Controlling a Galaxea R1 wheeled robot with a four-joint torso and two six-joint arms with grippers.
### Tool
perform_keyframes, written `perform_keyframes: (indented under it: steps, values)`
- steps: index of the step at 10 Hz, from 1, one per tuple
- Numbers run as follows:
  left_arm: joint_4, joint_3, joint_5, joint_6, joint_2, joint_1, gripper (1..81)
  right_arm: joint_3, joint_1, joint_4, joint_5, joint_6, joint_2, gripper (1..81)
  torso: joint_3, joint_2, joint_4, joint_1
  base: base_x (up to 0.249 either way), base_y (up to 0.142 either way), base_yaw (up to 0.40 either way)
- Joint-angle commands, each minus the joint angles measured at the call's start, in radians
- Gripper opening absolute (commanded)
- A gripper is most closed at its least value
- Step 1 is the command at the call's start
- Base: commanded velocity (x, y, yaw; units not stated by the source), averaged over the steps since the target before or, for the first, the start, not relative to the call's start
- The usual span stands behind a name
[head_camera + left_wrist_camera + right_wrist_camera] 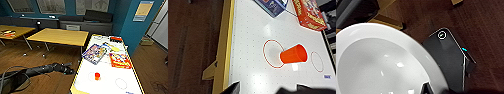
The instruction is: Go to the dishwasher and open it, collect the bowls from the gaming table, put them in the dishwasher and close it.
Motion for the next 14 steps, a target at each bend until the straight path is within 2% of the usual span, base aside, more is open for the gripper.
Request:
perform_keyframes:
  steps: [1,2,3,4,5,6,7,8,10,11,12,14]
  values:
    - [-0.007,0.012,0.039,-0.003,0.004,-0.175,81.1,0.034,0.011,-0.048,-0.047,-0.004,-0.056,1.0,0.000,0.000,-0.038,0.000,0.000,0.000,0.000]
    - [-0.006,0.012,0.042,-0.003,0.008,-0.178,81.1,0.034,0.011,-0.048,-0.047,-0.004,-0.054,1.0,0.000,0.000,-0.063,0.000,0.000,0.000,0.000]
    - [-0.006,0.009,0.042,-0.003,0.013,-0.180,81.1,0.034,0.011,-0.049,-0.047,-0.004,-0.054,1.0,0.000,0.000,-0.076,0.000,0.000,0.000,0.000]
    - [-0.006,-0.005,0.043,-0.003,0.025,-0.180,81.1,0.034,0.010,-0.051,-0.045,-0.004,-0.054,1.0,0.000,0.000,-0.055,0.000,0.000,0.000,0.000]
    - [-0.006,-0.011,0.043,-0.003,0.033,-0.180,81.1,0.034,0.010,-0.052,-0.045,-0.004,-0.056,1.0,0.000,0.000,-0.067,0.000,0.000,0.000,0.000]
    - [-0.006,-0.020,0.043,-0.003,0.045,-0.180,81.1,0.033,0.008,-0.052,-0.045,-0.004,-0.056,1.0,0.000,0.000,-0.069,0.000,0.000,0.000,0.000]
    - [-0.006,-0.040,0.052,-0.003,0.065,-0.181,81.1,0.031,0.008,-0.052,-0.045,-0.004,-0.054,1.0,0.000,0.000,-0.069,0.000,0.000,0.000,0.000]
    - [-0.007,-0.058,0.052,-0.003,0.085,-0.181,81.1,0.031,0.008,-0.052,-0.044,-0.004,-0.056,1.0,-0.022,0.000,-0.069,0.000,0.000,0.000,0.000]
    - [-0.010,-0.081,0.056,-0.013,0.116,-0.192,81.1,0.033,0.011,-0.052,-0.045,-0.004,-0.054,1.0,-0.087,0.000,-0.069,0.000,0.000,0.000,0.000]
    - [-0.010,-0.084,0.056,-0.021,0.128,-0.206,81.1,0.034,0.011,-0.054,-0.045,-0.004,-0.056,1.0,-0.039,0.000,-0.069,0.000,0.000,0.000,0.000]
    - [-0.010,-0.089,0.056,-0.027,0.146,-0.214,81.1,0.034,0.013,-0.054,-0.045,-0.004,-0.056,1.0,-0.066,0.000,-0.069,0.001,0.000,0.000,0.000]
    - [-0.010,-0.146,0.056,-0.029,0.209,-0.215,81.1,0.034,0.013,-0.054,-0.045,-0.004,-0.056,1.0,-0.084,0.001,-0.069,0.001,0.000,0.000,0.000]
